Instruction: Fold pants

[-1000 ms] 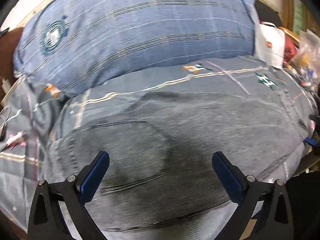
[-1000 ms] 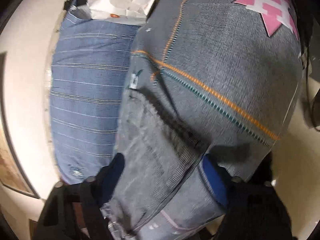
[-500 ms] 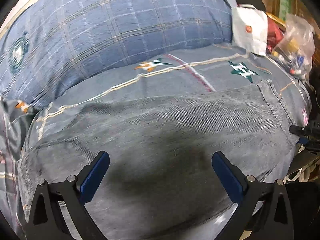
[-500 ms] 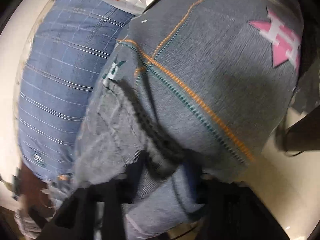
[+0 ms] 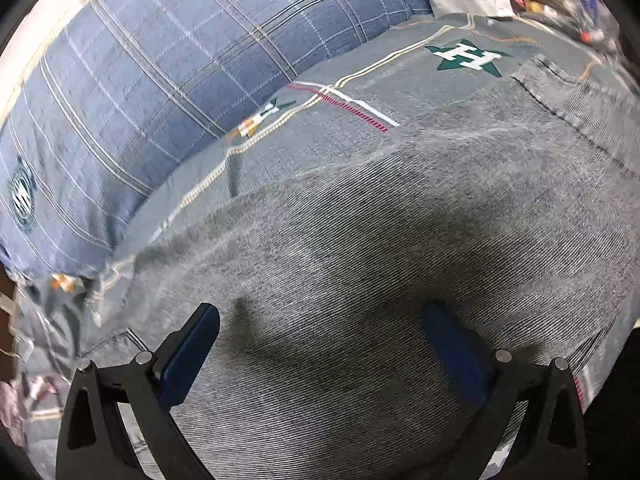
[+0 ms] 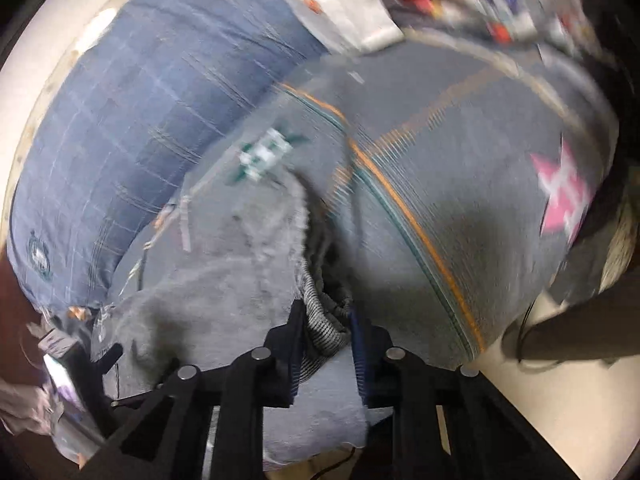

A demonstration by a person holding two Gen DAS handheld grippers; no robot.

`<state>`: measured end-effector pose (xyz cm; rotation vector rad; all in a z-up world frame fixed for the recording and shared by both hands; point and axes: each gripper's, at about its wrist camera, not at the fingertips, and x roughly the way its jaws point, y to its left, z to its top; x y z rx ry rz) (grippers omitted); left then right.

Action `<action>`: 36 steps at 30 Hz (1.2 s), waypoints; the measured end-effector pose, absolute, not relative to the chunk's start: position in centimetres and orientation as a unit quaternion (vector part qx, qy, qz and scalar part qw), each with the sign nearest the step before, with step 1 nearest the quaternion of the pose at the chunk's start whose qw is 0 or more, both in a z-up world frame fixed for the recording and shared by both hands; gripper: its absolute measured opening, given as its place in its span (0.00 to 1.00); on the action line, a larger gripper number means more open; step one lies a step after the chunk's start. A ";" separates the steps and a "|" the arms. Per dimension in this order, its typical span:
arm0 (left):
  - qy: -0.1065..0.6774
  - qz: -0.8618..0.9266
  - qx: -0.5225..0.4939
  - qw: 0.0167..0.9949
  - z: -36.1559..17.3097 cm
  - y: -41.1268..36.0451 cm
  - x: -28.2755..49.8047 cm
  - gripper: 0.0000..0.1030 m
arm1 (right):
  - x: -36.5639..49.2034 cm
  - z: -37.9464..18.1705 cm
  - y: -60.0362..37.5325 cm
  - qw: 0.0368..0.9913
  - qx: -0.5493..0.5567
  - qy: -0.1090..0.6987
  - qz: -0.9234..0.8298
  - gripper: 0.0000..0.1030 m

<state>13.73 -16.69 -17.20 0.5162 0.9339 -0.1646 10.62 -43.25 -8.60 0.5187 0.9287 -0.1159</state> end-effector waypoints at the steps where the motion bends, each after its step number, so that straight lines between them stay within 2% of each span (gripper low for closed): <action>1: 0.453 -0.085 0.229 0.858 -17.1 -16.4 14.1 1.00 | 10.8 -6.9 -41.9 0.869 0.232 0.434 -0.049 0.18; 4: 0.480 -0.123 0.144 0.857 -16.1 -13.3 14.5 0.96 | 11.6 -2.2 -36.5 0.894 0.186 0.406 -0.017 0.18; 9: 0.415 -0.103 -0.009 0.904 -10.7 -0.9 10.4 0.96 | 11.0 1.3 -22.5 0.916 0.090 0.381 0.087 0.18; 11: 0.397 -0.052 -0.052 0.915 -9.4 5.3 8.3 0.96 | 10.2 -0.1 -16.0 0.909 0.050 0.390 0.138 0.18; 13: 0.383 -0.007 -0.094 0.919 -8.7 11.3 5.8 0.96 | 9.5 -3.9 -10.1 0.890 0.020 0.417 0.182 0.18; 15: 0.380 0.029 -0.121 0.916 -8.6 15.6 3.6 0.96 | 9.7 -8.8 -6.2 0.865 0.009 0.451 0.221 0.25; 16: 0.381 0.045 -0.129 0.914 -8.7 17.3 2.6 0.96 | 10.2 -12.0 -4.7 0.841 0.006 0.487 0.235 0.35; 17: 0.385 0.060 -0.133 0.911 -8.9 18.7 1.5 0.96 | 10.3 -13.8 -4.3 0.830 0.011 0.507 0.232 0.40; 18: 0.389 0.067 -0.134 0.909 -9.1 19.6 0.8 0.96 | 9.6 -13.6 -4.7 0.849 0.023 0.475 0.231 0.40; 20: 0.390 0.068 -0.131 0.909 -9.0 19.8 0.4 0.96 | 9.2 -12.4 -5.9 0.841 0.057 0.472 0.257 0.56; 22: 0.389 0.050 -0.132 0.910 -8.7 18.1 0.9 0.96 | 9.0 -10.8 -8.9 0.840 0.110 0.462 0.265 0.58; 24: 0.386 0.018 -0.125 0.914 -8.5 15.8 1.6 0.96 | 8.7 -9.4 -12.9 0.850 0.155 0.438 0.248 0.64; 26: 0.386 -0.014 -0.098 0.917 -8.4 12.5 2.6 0.96 | 8.8 -9.3 -16.7 0.851 0.207 0.426 0.228 0.72; 28: 0.385 -0.037 -0.059 0.920 -8.7 8.8 3.8 0.96 | 10.0 -11.6 -20.5 0.836 0.237 0.458 0.185 0.82; 29: 0.396 -0.037 -0.041 0.917 -9.4 7.5 4.5 0.96 | 10.5 -14.0 -22.3 0.817 0.247 0.499 0.148 0.82; 31: 0.449 -0.041 0.001 0.892 -12.4 4.8 6.2 0.96 | 10.9 -15.5 -25.0 0.793 0.301 0.505 0.160 0.70; 33: 0.508 -0.032 0.051 0.859 -16.4 3.0 7.5 0.96 | 11.2 -14.5 -26.0 0.781 0.305 0.520 0.165 0.69; 36: 0.479 -0.022 0.067 0.875 -16.7 2.7 6.5 0.98 | 12.4 -10.6 -25.3 0.800 0.272 0.494 0.205 0.71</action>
